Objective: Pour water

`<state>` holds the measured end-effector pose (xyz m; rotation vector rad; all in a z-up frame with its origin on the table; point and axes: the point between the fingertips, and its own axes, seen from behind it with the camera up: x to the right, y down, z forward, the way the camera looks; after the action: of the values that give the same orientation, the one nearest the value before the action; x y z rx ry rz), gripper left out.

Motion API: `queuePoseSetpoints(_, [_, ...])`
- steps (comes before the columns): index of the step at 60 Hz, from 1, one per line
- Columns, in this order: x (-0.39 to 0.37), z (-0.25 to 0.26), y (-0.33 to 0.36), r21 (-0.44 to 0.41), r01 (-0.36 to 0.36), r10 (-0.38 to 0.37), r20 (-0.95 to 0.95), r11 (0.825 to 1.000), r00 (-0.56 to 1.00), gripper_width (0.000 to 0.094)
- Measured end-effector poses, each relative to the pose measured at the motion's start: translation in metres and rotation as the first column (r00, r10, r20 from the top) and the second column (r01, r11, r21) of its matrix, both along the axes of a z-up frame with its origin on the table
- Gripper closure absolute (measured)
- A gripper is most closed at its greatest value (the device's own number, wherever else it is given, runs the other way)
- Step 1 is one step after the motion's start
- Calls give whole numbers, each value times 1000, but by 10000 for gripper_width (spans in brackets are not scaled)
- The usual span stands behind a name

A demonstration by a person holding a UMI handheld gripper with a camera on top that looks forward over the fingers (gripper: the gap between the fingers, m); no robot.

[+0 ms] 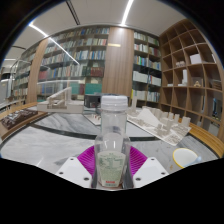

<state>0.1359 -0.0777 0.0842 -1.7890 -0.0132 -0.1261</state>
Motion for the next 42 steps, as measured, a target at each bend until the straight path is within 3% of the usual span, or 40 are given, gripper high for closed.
queuePoseSetpoints(7, [-11, 30, -15, 30, -49, 50, -36, 998, 998, 531])
queuePoseSetpoints(12, [-23, 74, -28, 91, -104, 117, -161, 990, 980, 530])
queuePoseSetpoints(20, [-31, 147, -54, 214, -191, 275, -499, 958, 822, 532])
queuePoseSetpoints(28, [-31, 206, -83, 327, -243, 406, -780, 913, 475, 534])
queuePoseSetpoints(33, [-21, 224, -91, 389, -235, 432, -886, 891, 169, 535])
queuePoseSetpoints(39, [14, 226, -91, 420, -164, 383, -899, 893, -214, 540])
queuePoseSetpoints(42, [35, 219, -88, 418, -107, 349, -853, 902, -387, 536])
